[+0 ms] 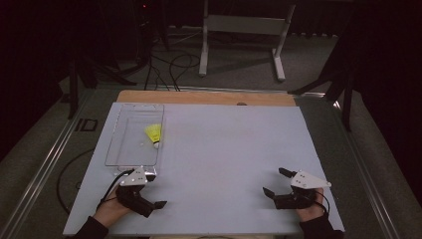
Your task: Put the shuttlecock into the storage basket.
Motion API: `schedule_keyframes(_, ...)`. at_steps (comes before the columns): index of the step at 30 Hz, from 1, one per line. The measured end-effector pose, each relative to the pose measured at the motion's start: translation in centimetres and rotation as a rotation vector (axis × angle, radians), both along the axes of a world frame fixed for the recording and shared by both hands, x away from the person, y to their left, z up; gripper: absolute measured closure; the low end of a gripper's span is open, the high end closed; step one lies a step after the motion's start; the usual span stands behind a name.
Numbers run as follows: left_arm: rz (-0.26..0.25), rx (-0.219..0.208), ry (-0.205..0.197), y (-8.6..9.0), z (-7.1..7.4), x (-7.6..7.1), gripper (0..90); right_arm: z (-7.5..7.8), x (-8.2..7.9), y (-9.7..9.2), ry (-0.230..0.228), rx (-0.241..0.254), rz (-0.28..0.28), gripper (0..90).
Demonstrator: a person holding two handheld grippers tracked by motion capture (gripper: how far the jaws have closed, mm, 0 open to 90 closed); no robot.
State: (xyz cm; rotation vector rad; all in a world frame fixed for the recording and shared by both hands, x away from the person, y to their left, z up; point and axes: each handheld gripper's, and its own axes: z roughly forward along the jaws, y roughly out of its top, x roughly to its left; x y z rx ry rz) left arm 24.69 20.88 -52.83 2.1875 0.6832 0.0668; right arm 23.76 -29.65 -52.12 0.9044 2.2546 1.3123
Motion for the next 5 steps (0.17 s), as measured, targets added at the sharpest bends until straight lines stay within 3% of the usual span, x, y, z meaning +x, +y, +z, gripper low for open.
schedule_keyframes(5,-0.011,-0.006,0.007,-0.07,0.03,-0.03,0.1,-0.05,0.00,0.03,0.005,0.000,0.001,9.0)
